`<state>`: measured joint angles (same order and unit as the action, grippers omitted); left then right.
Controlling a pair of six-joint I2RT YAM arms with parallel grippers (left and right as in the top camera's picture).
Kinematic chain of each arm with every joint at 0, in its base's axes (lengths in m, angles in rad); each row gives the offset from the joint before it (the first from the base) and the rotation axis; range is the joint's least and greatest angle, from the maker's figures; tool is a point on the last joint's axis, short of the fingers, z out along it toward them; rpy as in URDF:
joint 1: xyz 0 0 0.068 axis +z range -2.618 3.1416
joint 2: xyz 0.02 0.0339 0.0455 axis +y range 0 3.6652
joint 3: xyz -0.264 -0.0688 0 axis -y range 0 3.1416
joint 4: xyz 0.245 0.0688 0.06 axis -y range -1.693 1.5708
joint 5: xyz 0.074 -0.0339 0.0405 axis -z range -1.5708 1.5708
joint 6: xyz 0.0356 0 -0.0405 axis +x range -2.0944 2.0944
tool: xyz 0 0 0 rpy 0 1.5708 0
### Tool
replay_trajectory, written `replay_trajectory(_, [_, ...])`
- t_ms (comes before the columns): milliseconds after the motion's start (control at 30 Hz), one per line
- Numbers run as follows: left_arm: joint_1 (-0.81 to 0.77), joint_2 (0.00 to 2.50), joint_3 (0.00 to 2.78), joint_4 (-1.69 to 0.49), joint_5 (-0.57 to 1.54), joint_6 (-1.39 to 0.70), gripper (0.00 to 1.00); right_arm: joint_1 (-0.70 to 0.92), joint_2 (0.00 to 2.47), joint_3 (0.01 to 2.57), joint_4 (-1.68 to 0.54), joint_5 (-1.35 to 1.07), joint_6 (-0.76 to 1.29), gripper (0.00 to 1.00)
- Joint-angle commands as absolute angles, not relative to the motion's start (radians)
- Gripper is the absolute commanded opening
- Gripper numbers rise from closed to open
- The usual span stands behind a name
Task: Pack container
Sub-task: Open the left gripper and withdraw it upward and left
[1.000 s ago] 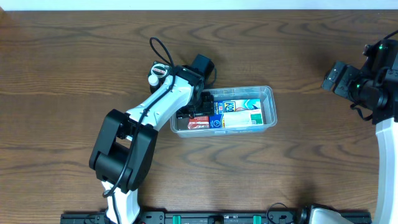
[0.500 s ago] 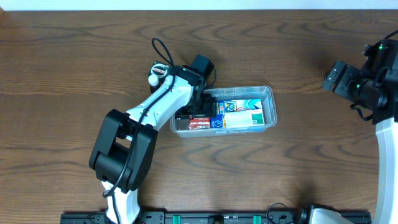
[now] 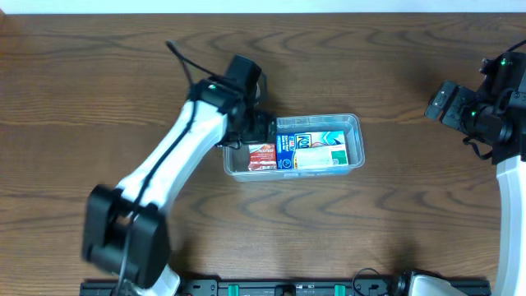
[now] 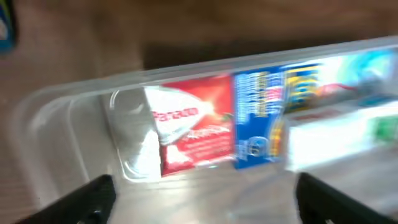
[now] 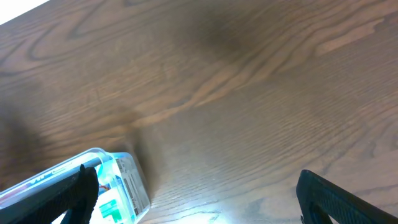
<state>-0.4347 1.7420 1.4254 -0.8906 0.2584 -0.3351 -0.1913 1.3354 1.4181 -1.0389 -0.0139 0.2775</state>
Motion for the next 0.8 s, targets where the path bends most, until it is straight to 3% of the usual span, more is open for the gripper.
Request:
replay_trajectory(0, [-0.435, 1.621, 1.466, -0.865, 0.277, -0.231, 0.98, -0.199, 1.34, 1.426, -1.04, -0.007, 0.279, 0.99])
replay_trajectory(133, [-0.427, 1.511, 1.466, -0.796, 0.267, -0.038, 0.98, -0.199, 1.34, 1.426, -1.04, -0.007, 0.279, 0.99])
replay_trajectory(333, [-0.306, 1.459, 1.483, -0.691, 0.121, -0.112, 0.98, -0.199, 1.34, 1.426, -1.04, -0.007, 0.279, 0.99])
replay_trajectory(767, [-0.084, 1.778, 1.961, -0.913, 0.111, -0.069, 0.98, -0.199, 1.34, 1.426, -1.04, -0.007, 0.279, 0.99])
